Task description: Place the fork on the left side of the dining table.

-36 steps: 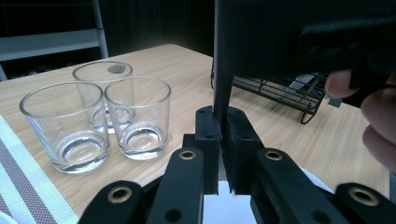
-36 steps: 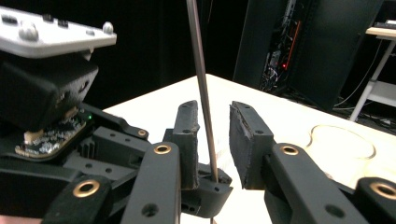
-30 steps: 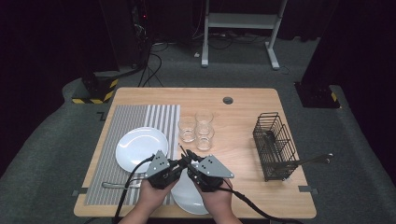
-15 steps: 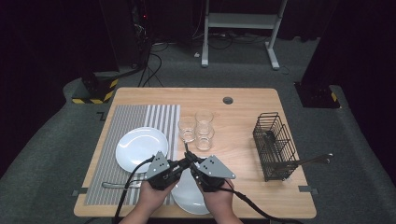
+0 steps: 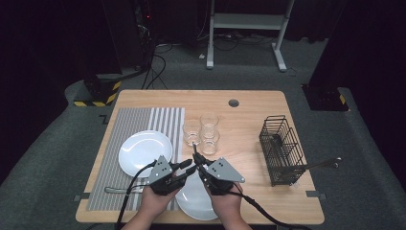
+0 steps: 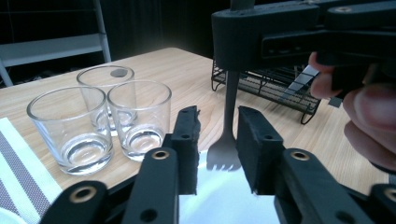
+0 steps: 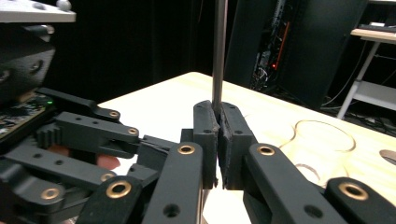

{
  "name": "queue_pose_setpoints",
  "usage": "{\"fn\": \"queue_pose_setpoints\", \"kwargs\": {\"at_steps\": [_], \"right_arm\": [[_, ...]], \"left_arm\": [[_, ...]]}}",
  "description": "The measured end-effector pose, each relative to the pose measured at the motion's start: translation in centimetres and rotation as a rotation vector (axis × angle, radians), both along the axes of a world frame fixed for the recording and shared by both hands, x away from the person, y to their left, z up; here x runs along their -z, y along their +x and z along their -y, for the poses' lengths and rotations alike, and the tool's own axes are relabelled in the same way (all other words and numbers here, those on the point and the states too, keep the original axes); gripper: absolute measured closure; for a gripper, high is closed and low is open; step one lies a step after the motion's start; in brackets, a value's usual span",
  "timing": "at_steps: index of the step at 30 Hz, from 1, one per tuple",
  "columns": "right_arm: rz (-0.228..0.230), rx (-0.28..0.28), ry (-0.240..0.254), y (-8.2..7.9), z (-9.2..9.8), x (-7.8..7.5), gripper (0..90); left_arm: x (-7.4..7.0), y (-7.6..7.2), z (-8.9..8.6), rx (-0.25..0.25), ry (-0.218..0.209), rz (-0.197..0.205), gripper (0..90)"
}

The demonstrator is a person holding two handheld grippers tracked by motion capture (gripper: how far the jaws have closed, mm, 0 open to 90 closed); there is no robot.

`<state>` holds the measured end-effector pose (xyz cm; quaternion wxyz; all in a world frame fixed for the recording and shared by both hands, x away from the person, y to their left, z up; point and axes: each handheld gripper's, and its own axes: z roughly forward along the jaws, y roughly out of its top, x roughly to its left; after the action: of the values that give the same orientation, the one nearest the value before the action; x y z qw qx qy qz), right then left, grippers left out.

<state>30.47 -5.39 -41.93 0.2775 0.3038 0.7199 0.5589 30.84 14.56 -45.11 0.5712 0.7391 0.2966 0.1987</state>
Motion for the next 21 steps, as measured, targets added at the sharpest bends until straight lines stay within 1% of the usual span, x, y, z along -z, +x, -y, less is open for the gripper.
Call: {"fn": "queue_pose_setpoints", "kwargs": {"at_steps": [2,3,5,9,11,13,17,19,21], "right_arm": [[-0.002,0.006,-0.006,0.0,0.1,0.0,86.5],[-0.004,0.015,-0.003,0.2,0.3,0.1,86.5],[-0.003,0.019,0.001,0.3,0.4,0.1,86.5],[-0.002,0.026,0.002,0.3,0.6,0.3,86.5],[-0.008,0.031,-0.008,0.3,0.6,0.3,86.5],[-0.004,0.037,-0.007,0.2,0.8,0.3,86.5],[-0.004,0.039,0.002,0.2,0.9,0.4,86.5],[-0.01,0.039,-0.002,0.2,0.8,0.7,86.5],[-0.011,0.039,-0.009,0.2,0.8,0.8,86.5]], "left_arm": [[0.0,0.0,-0.1,-0.008,0.006,0.0,66.3],[-0.1,0.1,-0.2,-0.017,0.006,-0.004,64.5],[-0.3,0.2,-0.4,-0.03,0.009,-0.003,63.7],[-0.5,0.2,-0.6,-0.038,0.005,-0.01,59.9],[-0.8,0.2,-0.8,-0.04,0.005,-0.019,58.7],[-1.3,0.1,-1.0,-0.042,-0.018,-0.011,56.7],[-1.9,0.2,-1.0,-0.041,-0.02,-0.001,54.5],[-2.3,0.0,-1.0,-0.036,-0.023,0.006,53.3],[-2.5,0.0,-1.0,-0.036,-0.027,0.007,52.9]]}}
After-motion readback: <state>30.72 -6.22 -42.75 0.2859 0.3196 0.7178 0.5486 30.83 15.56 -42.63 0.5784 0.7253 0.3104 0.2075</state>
